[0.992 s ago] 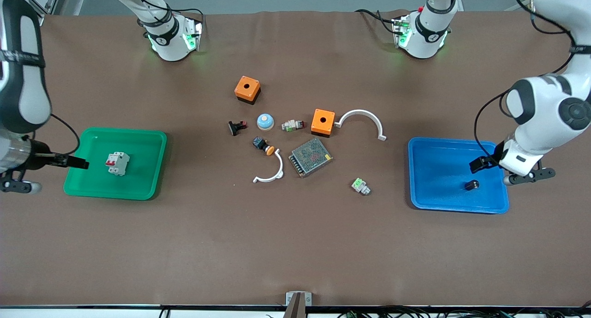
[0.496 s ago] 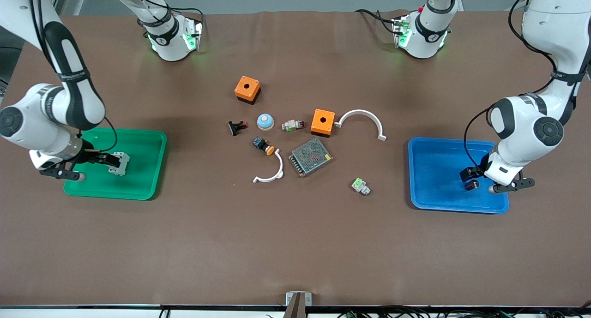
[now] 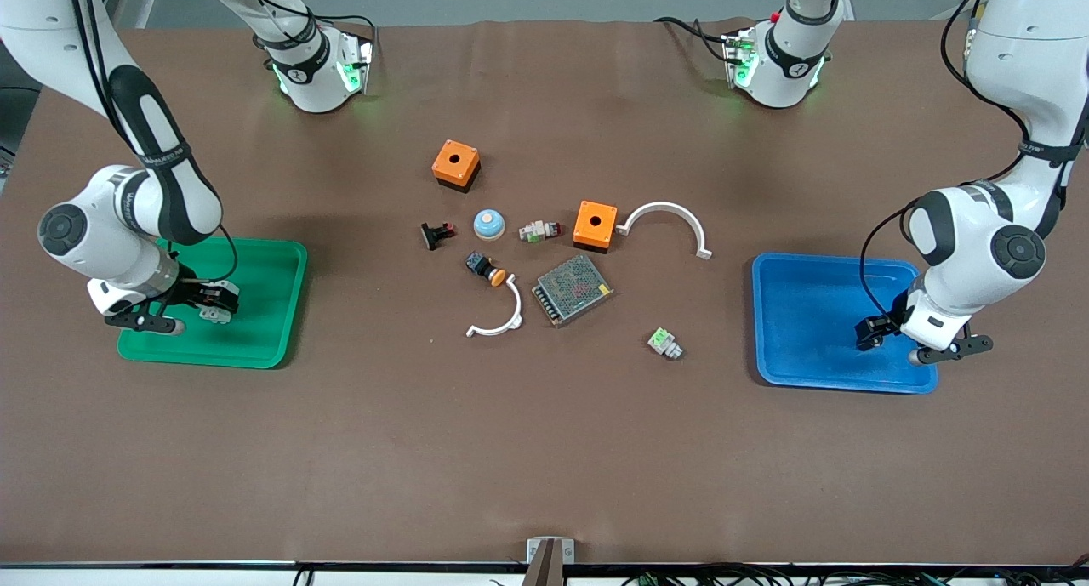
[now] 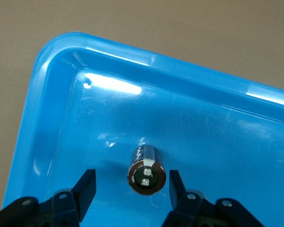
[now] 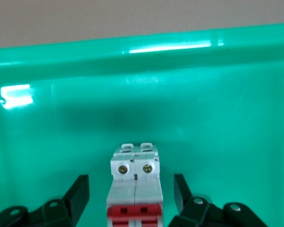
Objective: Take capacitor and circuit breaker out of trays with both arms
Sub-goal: 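Grasp the capacitor with the left gripper while the right gripper grasps the breaker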
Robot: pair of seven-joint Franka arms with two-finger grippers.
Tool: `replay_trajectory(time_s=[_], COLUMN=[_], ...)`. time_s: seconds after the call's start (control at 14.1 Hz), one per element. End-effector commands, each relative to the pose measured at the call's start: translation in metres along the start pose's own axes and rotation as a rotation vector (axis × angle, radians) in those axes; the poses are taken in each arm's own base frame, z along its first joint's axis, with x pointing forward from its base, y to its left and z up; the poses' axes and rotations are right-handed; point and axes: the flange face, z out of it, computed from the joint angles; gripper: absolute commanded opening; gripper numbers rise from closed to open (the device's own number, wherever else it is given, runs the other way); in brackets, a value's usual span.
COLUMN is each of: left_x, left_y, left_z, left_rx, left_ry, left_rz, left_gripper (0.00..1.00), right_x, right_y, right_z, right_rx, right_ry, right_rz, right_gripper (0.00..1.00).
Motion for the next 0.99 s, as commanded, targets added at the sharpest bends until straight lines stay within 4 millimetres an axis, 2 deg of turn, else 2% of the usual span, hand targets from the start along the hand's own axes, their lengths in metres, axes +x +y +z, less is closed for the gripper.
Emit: replay_trajectory(time_s=[0.0,0.07,0.14,0.28,0.35,0.43,0.5,0.57,0.64,0.78,0.85,0.92], left_x=[0.007,0.006,0.006,0.004,0.002,0.001,0.001,0.002,0.004,-0.001,-0.006,-0.012], left_y=[0.001,0.001,0.001,0.001,0.002,0.004,0.006,0.007,0.008,0.017,0.029,0.042], left_z=[0.003,0.005,0.005,0.008,0.010,0.010,0.008,0.004,-0.009,-0.041,-0.058,-0.076], left_rx=[0.004,0.003,0.003,0.003,0.004,0.003,0.003,0.001,0.001,0.000,-0.003,-0.001], left_ry=[0.009,0.006,0.006,-0.001,-0.008,-0.011,-0.011,-0.004,0.012,0.030,0.018,-0.005], left_rz=[-0.009,-0.011,-0.011,-0.013,-0.016,-0.013,-0.009,-0.004,-0.002,0.004,0.008,0.001], left_gripper=[0.67,0.64,0.61,0.52,0.44,0.30,0.16,0.05,0.01,0.00,0.00,0.00], right_x=[-0.008,-0.010,-0.007,0.013,0.025,0.036,0.045,0.048,0.046,0.034,0.029,0.022], right_y=[0.003,0.003,-0.001,-0.013,-0.024,-0.044,-0.068,-0.095,-0.130,-0.204,-0.237,-0.267], right_z=[0.001,0.000,-0.010,-0.048,-0.074,-0.098,-0.117,-0.126,-0.128,-0.124,-0.125,-0.117], right_rx=[0.015,0.019,0.024,0.034,0.038,0.039,0.037,0.032,0.022,0.019,0.066,0.090], right_ry=[-0.036,-0.062,-0.082,-0.129,-0.143,-0.161,-0.171,-0.174,-0.168,-0.162,-0.142,-0.136], right_rz=[-0.001,0.002,0.003,-0.007,-0.024,-0.057,-0.078,-0.072,-0.054,-0.040,0.002,0.006], right_gripper=[0.13,0.03,0.01,0.00,0.00,0.00,0.00,0.00,0.00,0.00,0.00,0.00])
